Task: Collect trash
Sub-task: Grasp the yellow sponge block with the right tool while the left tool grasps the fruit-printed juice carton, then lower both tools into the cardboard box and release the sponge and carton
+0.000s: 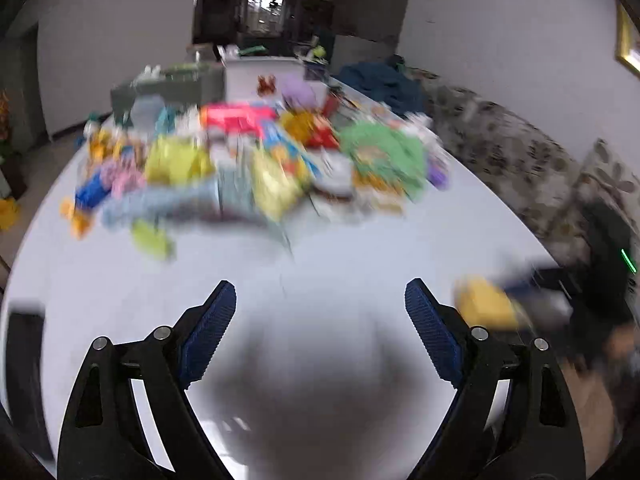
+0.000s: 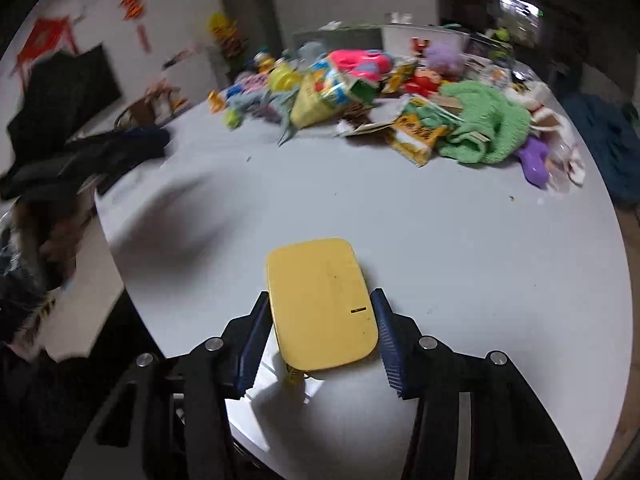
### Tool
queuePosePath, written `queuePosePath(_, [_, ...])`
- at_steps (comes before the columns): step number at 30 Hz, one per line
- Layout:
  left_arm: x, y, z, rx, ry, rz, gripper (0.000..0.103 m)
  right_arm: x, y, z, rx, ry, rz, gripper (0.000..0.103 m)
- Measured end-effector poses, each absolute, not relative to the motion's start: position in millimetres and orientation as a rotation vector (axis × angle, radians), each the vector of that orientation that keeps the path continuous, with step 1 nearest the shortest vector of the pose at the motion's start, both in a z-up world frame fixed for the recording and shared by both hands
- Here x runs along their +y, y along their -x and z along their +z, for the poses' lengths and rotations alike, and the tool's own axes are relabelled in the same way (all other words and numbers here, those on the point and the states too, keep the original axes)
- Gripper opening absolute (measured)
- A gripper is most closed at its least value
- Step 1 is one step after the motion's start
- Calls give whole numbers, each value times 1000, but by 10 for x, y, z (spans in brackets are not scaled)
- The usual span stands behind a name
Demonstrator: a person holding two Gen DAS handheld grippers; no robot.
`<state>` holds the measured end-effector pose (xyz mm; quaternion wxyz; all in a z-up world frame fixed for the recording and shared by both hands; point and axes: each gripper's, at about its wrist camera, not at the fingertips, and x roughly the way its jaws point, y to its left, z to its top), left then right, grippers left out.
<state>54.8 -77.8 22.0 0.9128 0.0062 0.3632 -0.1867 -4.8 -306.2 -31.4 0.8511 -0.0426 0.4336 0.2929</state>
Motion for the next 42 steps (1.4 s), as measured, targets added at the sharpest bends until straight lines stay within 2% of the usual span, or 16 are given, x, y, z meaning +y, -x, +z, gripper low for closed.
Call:
queuePosePath(8, [-1198,-1811,-46,873,-103,-242,84,-3143,29,-353,907,25,602,50])
queuePosePath(10, [-1206,-2001,-177,899,-94,-229,57,-3159,9,-355,907,8,604,50])
queuePosePath(12, [-1170,-2026,-195,893,-88,-227,51,-3158,7,-349,904,7,589,49])
queuePosePath(15, [-1063,-1845,-53,833,-66,-238,49,-3171,18,-274,875,-24,585,49])
queuePosePath(20, [-803,-1074,515,663,-12,-289,49,-3150,69,-24,812,-72,599,49])
queuePosePath(23, [-653,-339,798,581,-28,-359,49,-3079,252,169,769,-98,640,49])
queuePosePath(28, [-457,839,780,566,-116,-462,50,-2843,914,383,758,-67,752,49])
queuePosePath(33, [-284,1628,128,727,-194,-538,50,-2525,1613,62,904,-19,887,49])
queuePosePath(38, [-299,1746,-762,971,-276,-594,53,-2265,1729,-815,1141,6,884,49])
queuePosePath(39, [-329,1695,-1026,1032,-314,-581,58,-2220,1695,-1026,1178,21,864,50])
queuePosePath(40, [-351,1651,-1213,1083,-334,-583,72,-2184,1650,-1231,1223,29,849,55])
queuePosePath(42, [-369,1505,-1633,1189,-339,-589,83,-2129,1525,-1705,1324,40,795,66])
